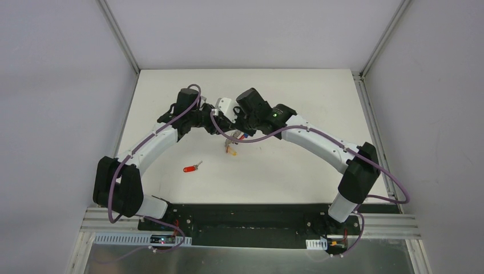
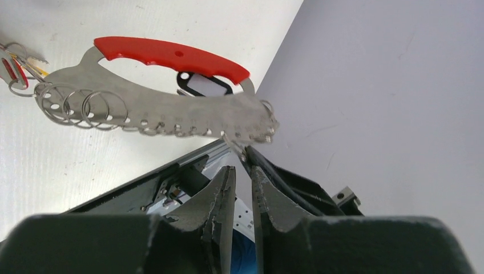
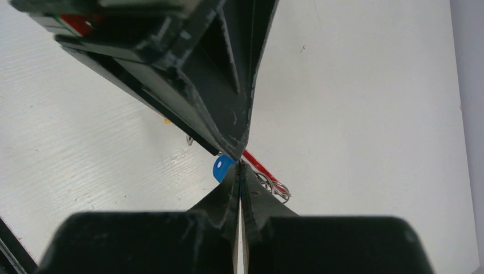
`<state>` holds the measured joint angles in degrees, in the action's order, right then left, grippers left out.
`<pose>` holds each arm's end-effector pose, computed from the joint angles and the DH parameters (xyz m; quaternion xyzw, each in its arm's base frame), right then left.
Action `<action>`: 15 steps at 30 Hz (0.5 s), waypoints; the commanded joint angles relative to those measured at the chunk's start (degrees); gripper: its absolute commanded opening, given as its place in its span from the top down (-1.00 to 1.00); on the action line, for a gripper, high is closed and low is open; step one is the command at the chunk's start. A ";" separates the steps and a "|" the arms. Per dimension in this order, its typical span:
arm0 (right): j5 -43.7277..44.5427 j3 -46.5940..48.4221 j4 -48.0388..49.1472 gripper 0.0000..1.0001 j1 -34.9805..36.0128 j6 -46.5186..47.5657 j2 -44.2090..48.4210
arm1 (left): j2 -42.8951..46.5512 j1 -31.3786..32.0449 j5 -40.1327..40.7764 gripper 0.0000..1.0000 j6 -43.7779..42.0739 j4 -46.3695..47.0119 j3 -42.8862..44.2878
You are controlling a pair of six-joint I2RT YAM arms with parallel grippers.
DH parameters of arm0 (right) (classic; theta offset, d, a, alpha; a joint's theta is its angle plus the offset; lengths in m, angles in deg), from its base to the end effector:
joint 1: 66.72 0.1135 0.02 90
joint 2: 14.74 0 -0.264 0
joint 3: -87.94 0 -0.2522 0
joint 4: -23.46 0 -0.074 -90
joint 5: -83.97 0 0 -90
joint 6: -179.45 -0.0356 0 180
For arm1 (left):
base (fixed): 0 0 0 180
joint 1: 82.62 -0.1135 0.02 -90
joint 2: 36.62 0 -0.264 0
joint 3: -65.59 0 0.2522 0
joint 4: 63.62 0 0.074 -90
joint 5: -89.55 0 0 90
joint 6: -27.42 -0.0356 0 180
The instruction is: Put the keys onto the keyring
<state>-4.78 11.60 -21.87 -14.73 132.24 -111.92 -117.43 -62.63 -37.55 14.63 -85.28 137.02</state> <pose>0.2401 0.3060 0.3351 -0.6606 0.6141 0.0248 0.4311 0.2881 -0.1277 0.2802 -0.2577 0.7995 -0.5331 0.1008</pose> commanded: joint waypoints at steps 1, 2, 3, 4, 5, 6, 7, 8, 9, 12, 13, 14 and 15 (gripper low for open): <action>0.67 -0.22 1.08 1.00 -1.34 0.37 1.30 | 2.79 -0.52 -1.51 0.62 -0.98 1.27 0.06; 0.43 -0.25 1.07 1.00 -1.48 0.34 1.27 | 2.77 -0.60 -1.47 0.61 -1.07 1.29 0.07; 0.23 -0.30 1.00 1.00 -1.57 0.26 1.32 | 2.77 -0.65 -1.40 0.60 -1.21 1.25 0.06; -0.03 -0.34 1.04 1.00 -1.68 0.14 1.27 | 2.73 -0.70 -1.36 0.58 -1.39 1.35 0.03; -0.33 -0.35 0.98 1.00 -1.78 -0.03 1.25 | 2.74 -0.73 -1.34 0.55 -1.55 1.36 0.07; -0.61 -0.35 0.91 1.00 -1.90 -0.09 1.29 | 2.69 -0.82 -1.32 0.53 -1.74 1.41 0.07; -0.64 -0.35 0.92 1.00 -2.04 -0.26 1.28 | 2.68 -0.89 -1.14 0.51 -2.16 1.35 0.11; -0.60 -0.41 0.95 1.00 -2.16 -0.32 1.36 | 2.68 -1.03 -0.87 0.50 -2.82 0.99 0.32; -0.66 -0.36 0.89 1.00 -2.34 -0.43 1.38 | 2.68 -1.21 -0.56 0.47 -3.70 0.62 0.51; -4.03 0.01 0.37 1.00 -3.13 -1.03 1.59 | 2.55 -1.78 1.43 0.39 -8.50 -0.89 1.80; -4.77 0.34 0.05 1.00 -3.37 -1.17 1.68 | 2.39 -1.87 2.63 0.36 -11.20 -2.23 2.80; -5.57 0.66 -0.31 1.00 -3.58 -1.38 1.73 | 2.19 -1.88 3.76 0.33 -14.47 -3.09 3.71; -6.59 0.96 -0.56 1.00 -3.83 -1.59 1.97 | 1.88 -1.88 4.80 0.30 -17.74 -3.93 4.89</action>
<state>-7.20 10.86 -22.28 -17.55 131.89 -111.92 -116.73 -63.96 -36.53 8.22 -86.44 137.46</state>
